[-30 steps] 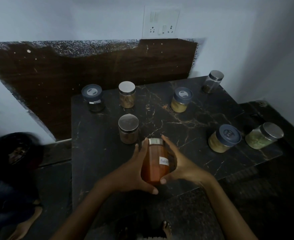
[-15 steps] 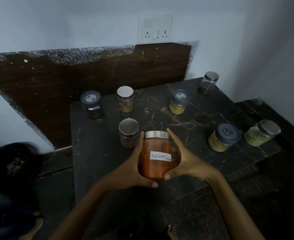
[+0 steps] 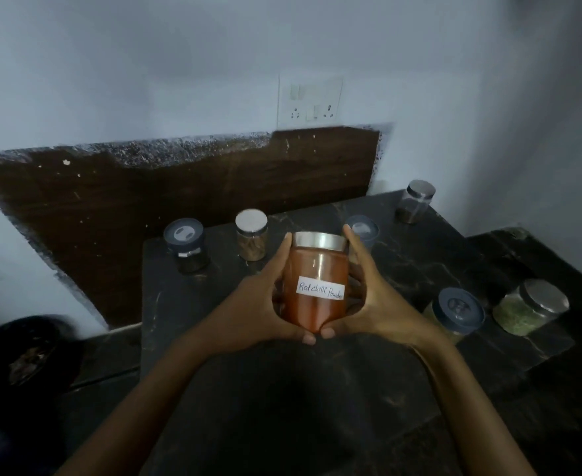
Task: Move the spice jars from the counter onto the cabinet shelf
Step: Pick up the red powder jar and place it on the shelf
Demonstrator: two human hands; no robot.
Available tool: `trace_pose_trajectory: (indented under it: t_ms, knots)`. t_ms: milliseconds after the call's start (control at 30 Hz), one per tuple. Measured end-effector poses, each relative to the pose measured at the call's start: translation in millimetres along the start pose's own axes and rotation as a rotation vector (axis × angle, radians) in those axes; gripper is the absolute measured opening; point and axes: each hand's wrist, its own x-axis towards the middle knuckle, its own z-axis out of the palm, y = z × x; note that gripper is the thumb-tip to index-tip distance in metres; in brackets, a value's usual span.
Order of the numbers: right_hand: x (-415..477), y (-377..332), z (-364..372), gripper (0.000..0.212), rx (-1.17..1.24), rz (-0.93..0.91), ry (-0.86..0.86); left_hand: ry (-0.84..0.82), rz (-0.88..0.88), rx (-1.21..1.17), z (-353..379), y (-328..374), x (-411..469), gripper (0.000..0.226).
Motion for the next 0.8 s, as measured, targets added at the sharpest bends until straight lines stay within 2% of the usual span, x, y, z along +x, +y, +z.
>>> trace_pose_trajectory:
  t_ms: [67, 400, 567, 667, 800]
  knots:
    - [18.2, -21.7, -20.4, 0.127, -0.014, -0.058, 0.010, 0.054, 0.056, 0.026, -18.1, 22.5, 15.9, 0.123]
    - [107.6, -155.2, -103.5, 0.119, -0.171, -0.409, 0.035, 0.360, 0.291, 0.286, -113.3, 140.2, 74.6, 0.120]
    - [139.1, -224.7, -128.2, 0.119, -0.257, -0.608, 0.129, 0.605, 0.496, 0.295, -150.3, 183.5, 90.7, 0.094]
    - [155.4, -270.5, -140.7, 0.125, -0.327, -0.723, 0.149, 0.771, 0.659, 0.354, -173.7, 206.4, 100.1, 0.095]
    - [177.0, -327.6, -147.9, 0.129, -0.418, -0.865, 0.209, 0.982, 0.819, 0.584, -212.6, 237.1, 109.3, 0.090]
